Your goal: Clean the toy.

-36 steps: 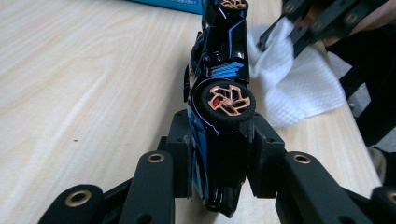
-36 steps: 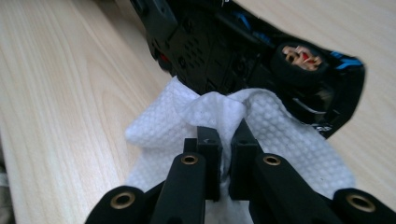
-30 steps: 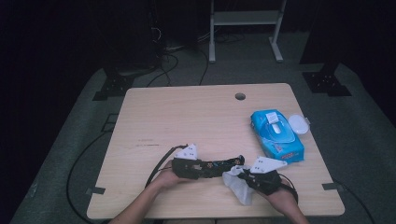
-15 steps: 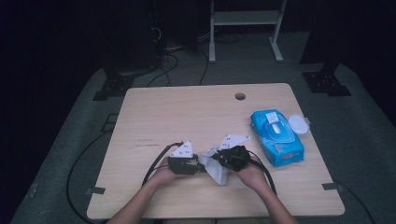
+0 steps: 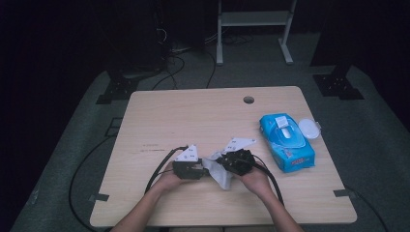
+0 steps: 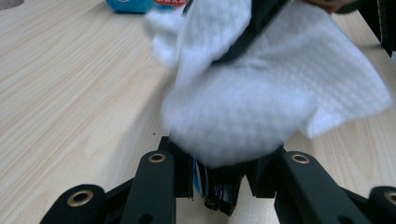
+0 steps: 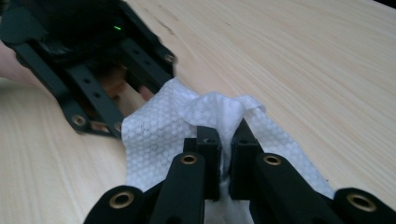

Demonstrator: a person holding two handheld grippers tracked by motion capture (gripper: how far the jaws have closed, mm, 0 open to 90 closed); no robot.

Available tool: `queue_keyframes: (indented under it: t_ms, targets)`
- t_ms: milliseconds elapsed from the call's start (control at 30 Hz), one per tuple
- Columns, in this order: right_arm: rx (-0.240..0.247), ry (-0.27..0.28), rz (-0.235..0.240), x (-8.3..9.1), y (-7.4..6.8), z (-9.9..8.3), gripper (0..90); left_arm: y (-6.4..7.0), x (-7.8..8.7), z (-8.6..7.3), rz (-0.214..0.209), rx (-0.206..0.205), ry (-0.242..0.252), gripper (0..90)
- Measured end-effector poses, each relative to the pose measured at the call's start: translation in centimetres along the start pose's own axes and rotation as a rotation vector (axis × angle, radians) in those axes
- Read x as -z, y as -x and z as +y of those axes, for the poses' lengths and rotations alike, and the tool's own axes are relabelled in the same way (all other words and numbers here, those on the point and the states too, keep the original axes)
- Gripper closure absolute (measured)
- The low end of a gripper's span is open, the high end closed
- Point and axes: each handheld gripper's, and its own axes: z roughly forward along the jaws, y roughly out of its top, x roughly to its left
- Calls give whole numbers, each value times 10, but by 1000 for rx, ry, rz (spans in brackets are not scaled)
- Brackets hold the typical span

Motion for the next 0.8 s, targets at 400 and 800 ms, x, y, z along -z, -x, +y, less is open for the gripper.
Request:
queue_keyframes:
  t_ms: [400, 800]
  targets:
    - [9, 10, 15, 3, -3, -1, 852, 0, 0, 1, 0, -3, -4, 676]
    - [-4, -7, -44, 13, 11, -11, 852, -2, 0, 1, -5, 4, -5, 676]
